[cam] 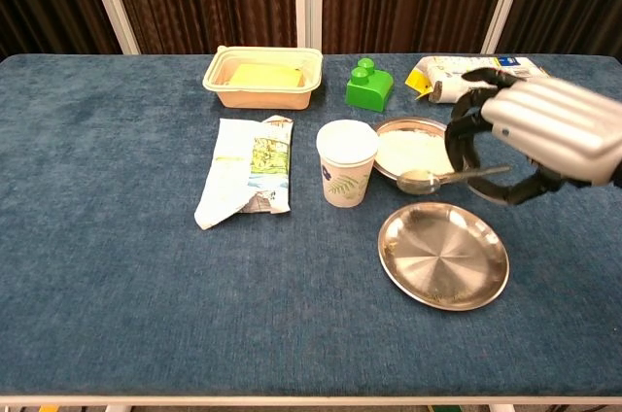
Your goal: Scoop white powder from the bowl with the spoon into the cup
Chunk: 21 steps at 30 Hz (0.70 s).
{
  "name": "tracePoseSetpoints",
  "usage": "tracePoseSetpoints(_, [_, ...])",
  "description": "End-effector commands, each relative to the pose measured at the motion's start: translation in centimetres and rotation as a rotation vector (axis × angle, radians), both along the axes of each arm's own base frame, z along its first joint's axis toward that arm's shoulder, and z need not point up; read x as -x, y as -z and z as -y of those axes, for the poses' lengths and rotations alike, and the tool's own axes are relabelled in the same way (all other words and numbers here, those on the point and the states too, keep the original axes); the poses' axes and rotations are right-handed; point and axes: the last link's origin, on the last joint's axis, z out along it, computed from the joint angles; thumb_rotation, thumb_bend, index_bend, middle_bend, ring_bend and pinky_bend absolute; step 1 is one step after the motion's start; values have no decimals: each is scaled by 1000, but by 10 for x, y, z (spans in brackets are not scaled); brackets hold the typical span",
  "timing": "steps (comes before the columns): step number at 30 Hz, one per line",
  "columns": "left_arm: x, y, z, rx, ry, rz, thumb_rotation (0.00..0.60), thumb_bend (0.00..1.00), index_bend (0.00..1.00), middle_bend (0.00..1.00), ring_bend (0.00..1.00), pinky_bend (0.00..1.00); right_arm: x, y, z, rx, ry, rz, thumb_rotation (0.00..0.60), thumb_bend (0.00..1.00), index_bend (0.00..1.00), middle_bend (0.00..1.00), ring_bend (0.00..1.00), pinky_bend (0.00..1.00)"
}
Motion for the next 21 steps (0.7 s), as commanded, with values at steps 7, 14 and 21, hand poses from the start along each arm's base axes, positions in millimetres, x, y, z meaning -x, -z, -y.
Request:
tracePoseSetpoints(7, [1, 0, 1, 2, -2, 4, 600, 74, 221, 179, 92, 110, 15, 34, -23, -29, -23, -31, 600, 302, 525, 519, 147, 0])
tracePoseSetpoints(14, [0, 2, 1, 6, 4, 15, 600, 74, 221, 180, 92, 110, 19, 39, -30, -49, 8, -31, 600, 302, 339, 390, 78, 0])
tracePoseSetpoints(21, [2, 2, 1, 6, 5, 22, 600, 74, 221, 180, 92, 110, 34, -35, -26, 101, 124, 71, 600, 304, 187, 299, 50, 0])
